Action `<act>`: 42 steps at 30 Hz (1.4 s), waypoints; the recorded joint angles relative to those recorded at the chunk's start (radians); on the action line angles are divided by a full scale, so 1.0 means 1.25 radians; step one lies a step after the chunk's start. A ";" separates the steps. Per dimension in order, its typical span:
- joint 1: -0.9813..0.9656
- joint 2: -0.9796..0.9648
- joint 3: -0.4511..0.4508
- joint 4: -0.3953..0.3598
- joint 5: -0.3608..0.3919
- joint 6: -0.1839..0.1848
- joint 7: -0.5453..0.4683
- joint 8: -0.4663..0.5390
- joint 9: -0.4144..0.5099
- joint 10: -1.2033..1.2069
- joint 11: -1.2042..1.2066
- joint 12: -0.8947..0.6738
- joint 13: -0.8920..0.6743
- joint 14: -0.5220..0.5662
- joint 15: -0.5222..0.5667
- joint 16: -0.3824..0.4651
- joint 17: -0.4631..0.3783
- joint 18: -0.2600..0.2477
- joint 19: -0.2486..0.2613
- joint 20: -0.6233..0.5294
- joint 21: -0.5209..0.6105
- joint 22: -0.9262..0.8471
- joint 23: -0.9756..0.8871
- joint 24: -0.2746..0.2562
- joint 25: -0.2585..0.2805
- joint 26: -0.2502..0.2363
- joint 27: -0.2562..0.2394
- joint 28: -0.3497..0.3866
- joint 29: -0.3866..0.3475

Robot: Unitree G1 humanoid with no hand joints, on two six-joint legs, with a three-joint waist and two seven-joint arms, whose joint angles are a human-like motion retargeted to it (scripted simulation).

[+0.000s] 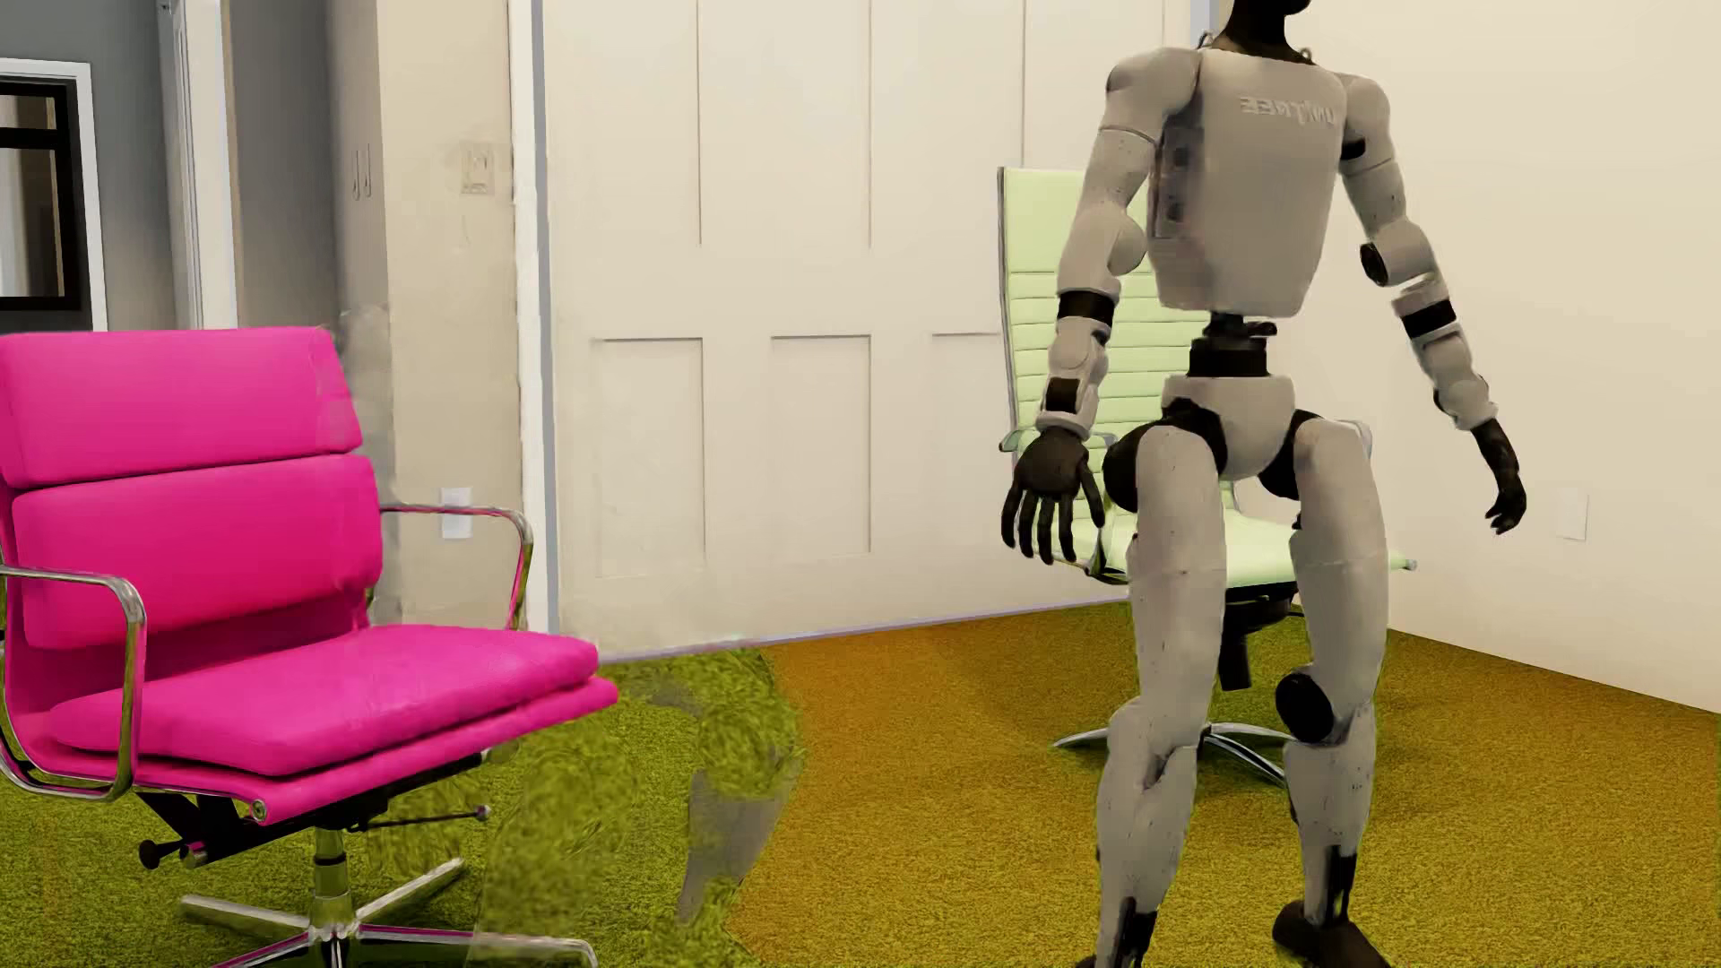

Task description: Sit down on the pink chair

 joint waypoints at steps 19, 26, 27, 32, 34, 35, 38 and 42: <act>0.078 -0.113 -0.045 -0.039 -0.023 -0.023 0.102 0.021 0.052 0.012 0.089 0.028 -0.018 -0.104 0.047 0.056 0.021 0.076 0.011 -0.033 -0.044 -0.060 -0.049 0.040 -0.087 -0.035 -0.008 -0.025 0.051; 0.180 -0.123 -0.043 -0.033 -0.091 -0.015 0.180 -0.039 0.068 -0.007 0.064 0.037 0.006 -0.101 0.030 0.042 -0.002 0.163 -0.003 -0.014 -0.099 -0.059 -0.039 0.066 -0.107 -0.058 -0.034 -0.013 0.052; 0.197 -0.119 -0.044 -0.031 -0.090 -0.014 0.191 -0.061 0.077 -0.008 0.060 0.028 0.001 -0.084 0.024 0.042 -0.004 0.177 -0.013 -0.017 -0.109 -0.060 -0.036 0.075 -0.121 -0.060 -0.046 -0.016 0.053; 0.193 -0.114 -0.051 0.059 0.019 0.000 0.195 -0.010 0.031 0.149 0.045 0.062 0.059 -0.099 0.068 0.032 -0.009 0.016 -0.016 -0.001 -0.038 -0.076 -0.066 -0.038 -0.090 -0.048 0.011 0.064 0.073; 0.125 -0.051 -0.036 0.109 0.049 -0.007 0.178 -0.029 0.040 0.335 -0.003 0.056 0.065 -0.041 0.064 0.041 -0.013 -0.016 -0.064 -0.015 -0.055 -0.083 -0.077 -0.049 -0.096 -0.040 0.017 0.049 0.076; 0.081 -0.025 -0.027 0.122 0.057 -0.005 0.152 -0.023 0.048 0.418 -0.024 0.048 0.061 -0.034 0.066 0.032 -0.021 -0.031 -0.079 -0.008 -0.048 -0.081 -0.077 -0.048 -0.085 -0.039 0.017 0.057 0.069; -0.042 0.057 0.014 0.046 0.070 -0.002 0.051 -0.004 0.070 0.555 -0.076 0.043 0.045 -0.112 0.057 0.005 -0.043 0.037 -0.093 -0.014 -0.004 -0.085 -0.076 -0.062 -0.063 -0.039 0.029 0.048 0.067; -0.220 0.111 0.050 -0.059 0.078 0.010 -0.024 0.001 0.078 0.458 -0.069 0.044 0.008 -0.148 0.003 -0.010 -0.063 0.020 -0.103 0.005 0.046 -0.089 -0.094 -0.028 -0.060 -0.041 0.029 0.020 0.071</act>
